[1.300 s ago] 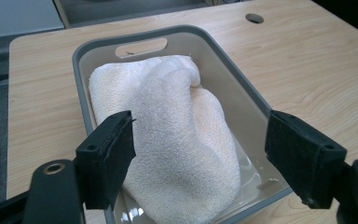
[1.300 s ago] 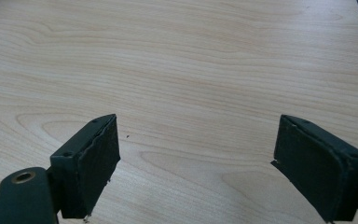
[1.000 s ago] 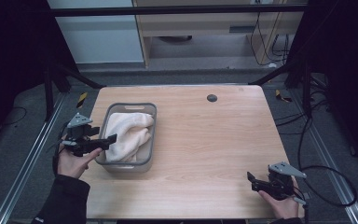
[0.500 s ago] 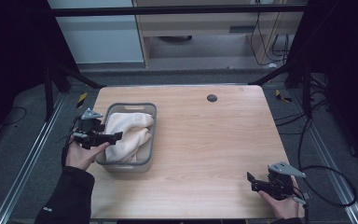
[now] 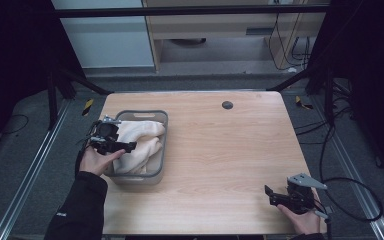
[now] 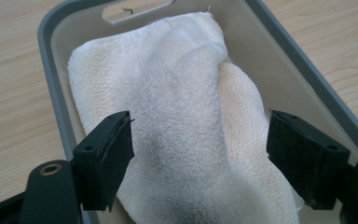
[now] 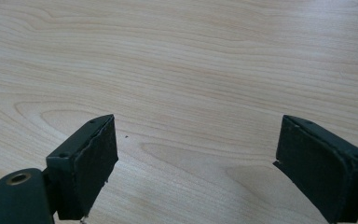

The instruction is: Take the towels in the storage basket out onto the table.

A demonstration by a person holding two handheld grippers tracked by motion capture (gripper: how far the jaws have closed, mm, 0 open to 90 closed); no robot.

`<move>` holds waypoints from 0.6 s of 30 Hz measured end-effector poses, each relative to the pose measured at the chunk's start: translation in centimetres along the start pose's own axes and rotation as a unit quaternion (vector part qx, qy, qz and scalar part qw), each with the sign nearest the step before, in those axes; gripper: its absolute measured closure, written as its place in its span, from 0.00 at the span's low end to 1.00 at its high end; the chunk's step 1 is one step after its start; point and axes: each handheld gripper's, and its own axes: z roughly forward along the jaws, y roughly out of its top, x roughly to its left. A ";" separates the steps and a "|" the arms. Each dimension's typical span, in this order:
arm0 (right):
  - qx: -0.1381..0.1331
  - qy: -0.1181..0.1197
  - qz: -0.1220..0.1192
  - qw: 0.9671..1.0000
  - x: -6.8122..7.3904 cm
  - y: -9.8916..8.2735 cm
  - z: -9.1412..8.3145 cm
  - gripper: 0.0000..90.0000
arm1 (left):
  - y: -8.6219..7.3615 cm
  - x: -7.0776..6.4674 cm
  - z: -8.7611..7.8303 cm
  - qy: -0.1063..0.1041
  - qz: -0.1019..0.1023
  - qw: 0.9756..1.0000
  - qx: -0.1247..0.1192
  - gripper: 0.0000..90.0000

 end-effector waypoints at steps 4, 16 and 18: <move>0.001 0.002 0.004 1.000 0.0 0.0 0.0 0.13 | -0.1 0.1 0.8 0.004 -0.004 1.000 0.018 0.25; 0.007 0.006 -0.002 1.000 0.0 0.0 0.3 0.11 | -0.8 0.5 3.1 0.007 -0.013 0.998 0.060 0.30; 0.009 0.008 0.001 1.000 0.1 0.0 0.2 0.11 | -1.0 0.8 3.4 0.006 -0.024 0.998 0.065 0.32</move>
